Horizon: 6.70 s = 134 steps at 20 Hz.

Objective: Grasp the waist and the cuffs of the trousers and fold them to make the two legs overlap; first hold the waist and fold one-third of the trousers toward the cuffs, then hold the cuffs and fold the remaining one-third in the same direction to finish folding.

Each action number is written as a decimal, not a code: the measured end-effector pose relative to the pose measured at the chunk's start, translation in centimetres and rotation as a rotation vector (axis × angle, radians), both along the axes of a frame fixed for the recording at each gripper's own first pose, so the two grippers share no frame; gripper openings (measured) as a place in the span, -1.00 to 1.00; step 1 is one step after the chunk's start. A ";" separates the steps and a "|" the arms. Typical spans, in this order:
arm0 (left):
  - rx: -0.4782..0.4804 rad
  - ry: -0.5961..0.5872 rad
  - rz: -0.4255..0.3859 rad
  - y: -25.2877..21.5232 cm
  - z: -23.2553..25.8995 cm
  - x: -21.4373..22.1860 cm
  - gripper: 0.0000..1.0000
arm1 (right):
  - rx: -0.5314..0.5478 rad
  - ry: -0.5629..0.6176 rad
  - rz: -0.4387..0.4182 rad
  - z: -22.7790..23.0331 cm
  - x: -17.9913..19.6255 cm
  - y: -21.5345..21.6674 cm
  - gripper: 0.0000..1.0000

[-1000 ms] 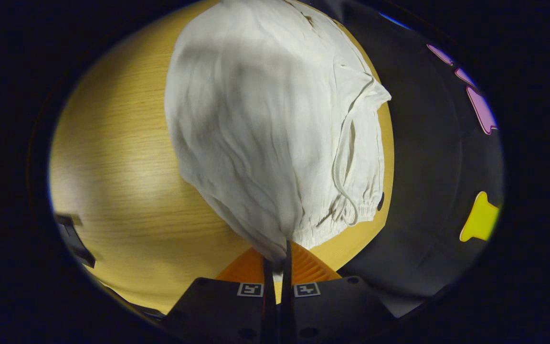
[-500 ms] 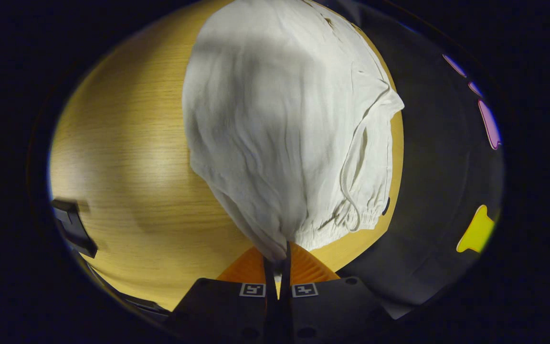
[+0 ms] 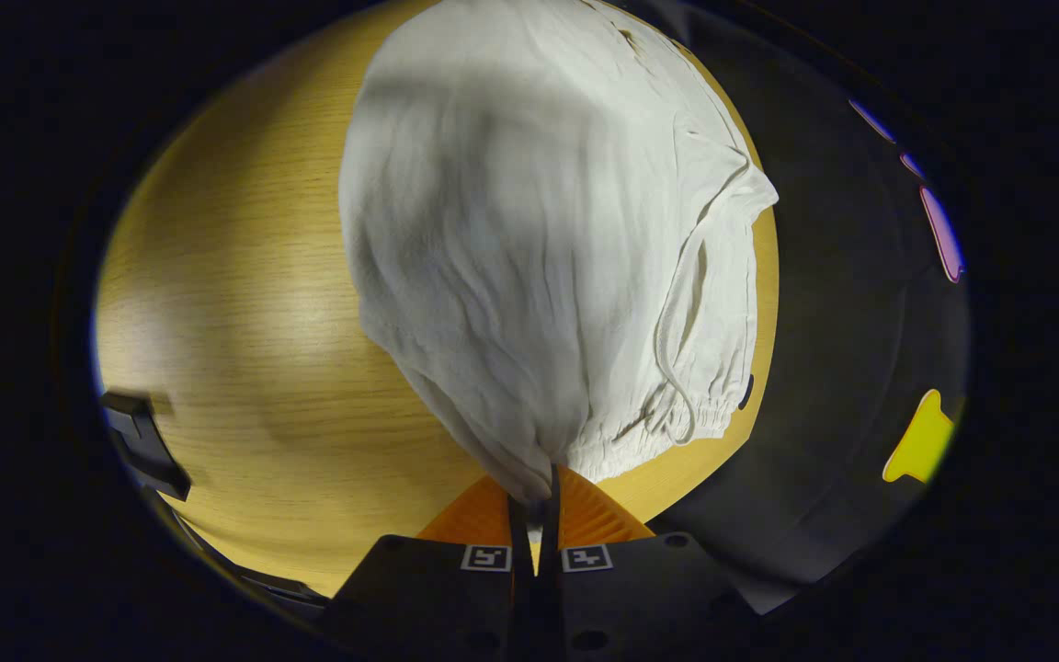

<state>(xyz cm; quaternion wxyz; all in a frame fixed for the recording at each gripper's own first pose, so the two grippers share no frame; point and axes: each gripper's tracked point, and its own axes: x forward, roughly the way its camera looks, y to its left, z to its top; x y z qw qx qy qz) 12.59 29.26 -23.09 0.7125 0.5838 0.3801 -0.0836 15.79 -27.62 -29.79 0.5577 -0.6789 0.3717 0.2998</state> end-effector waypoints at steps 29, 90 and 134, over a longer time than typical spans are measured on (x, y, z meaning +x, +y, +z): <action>-0.299 -0.455 0.159 -4.4 10.0 5.0 -0.91 | 0.454 -0.282 -0.428 8.7 6.2 1.3 -0.90; -1.071 -0.739 0.620 -13.7 19.8 10.4 0.95 | 1.193 -0.708 -1.613 2.3 18.6 0.6 0.62; -1.508 -0.789 0.736 -4.8 12.8 14.6 0.92 | 1.597 -0.497 -1.053 11.8 16.8 40.4 -0.72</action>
